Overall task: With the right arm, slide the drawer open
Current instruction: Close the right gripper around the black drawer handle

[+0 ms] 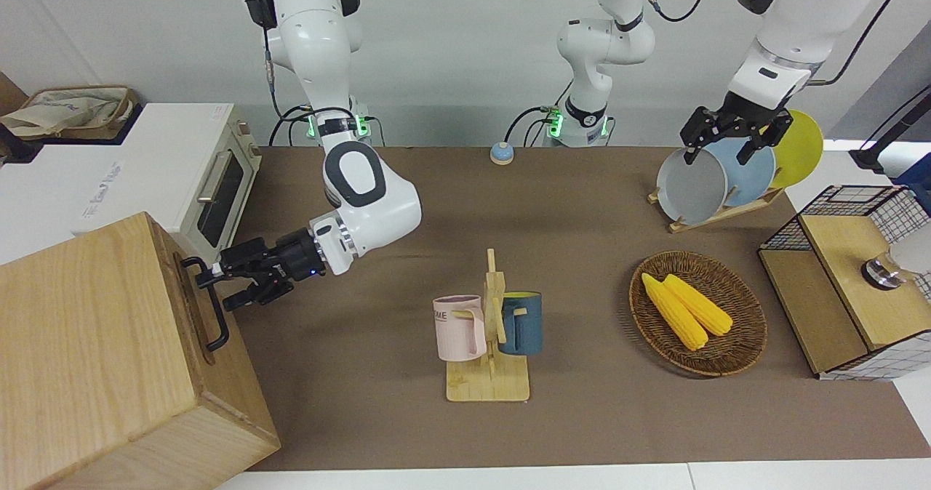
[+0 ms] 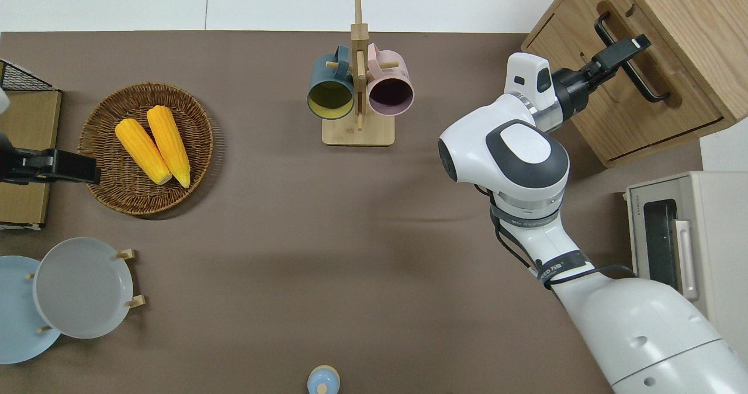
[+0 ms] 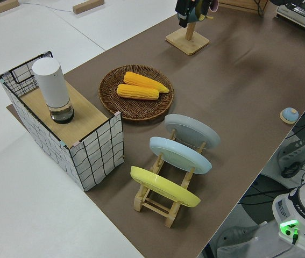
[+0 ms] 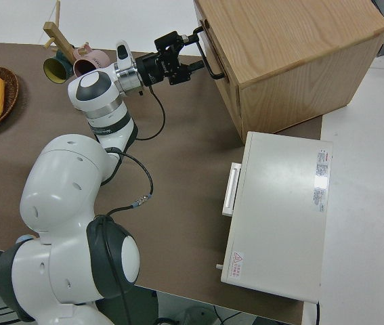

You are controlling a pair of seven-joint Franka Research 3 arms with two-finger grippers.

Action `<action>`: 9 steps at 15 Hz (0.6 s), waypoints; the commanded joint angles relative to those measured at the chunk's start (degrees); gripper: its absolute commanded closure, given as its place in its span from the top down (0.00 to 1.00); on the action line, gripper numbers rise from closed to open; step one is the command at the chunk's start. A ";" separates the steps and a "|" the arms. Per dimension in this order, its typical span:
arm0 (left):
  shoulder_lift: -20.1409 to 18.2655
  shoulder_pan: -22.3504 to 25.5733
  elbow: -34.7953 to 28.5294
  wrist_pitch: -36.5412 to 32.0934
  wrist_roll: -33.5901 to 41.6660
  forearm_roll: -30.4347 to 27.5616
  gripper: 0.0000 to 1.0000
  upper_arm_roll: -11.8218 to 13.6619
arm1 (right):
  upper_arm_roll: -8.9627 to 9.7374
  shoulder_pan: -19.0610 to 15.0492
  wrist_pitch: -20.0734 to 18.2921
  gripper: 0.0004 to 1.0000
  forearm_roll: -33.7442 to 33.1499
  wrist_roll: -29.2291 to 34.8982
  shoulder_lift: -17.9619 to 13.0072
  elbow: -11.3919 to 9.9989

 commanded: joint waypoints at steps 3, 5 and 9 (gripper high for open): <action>0.76 -0.99 1.17 0.02 0.43 0.72 1.00 0.95 | 0.56 -1.66 2.54 0.98 -2.46 2.30 -0.33 -1.01; 0.76 -0.99 1.17 0.02 0.43 0.71 1.00 0.95 | 0.56 -1.66 2.54 0.98 -2.46 2.30 -0.33 -1.01; 0.76 -0.99 1.17 0.02 0.43 0.72 1.00 0.95 | 0.56 -1.58 2.54 0.64 -2.46 1.95 -0.24 -1.10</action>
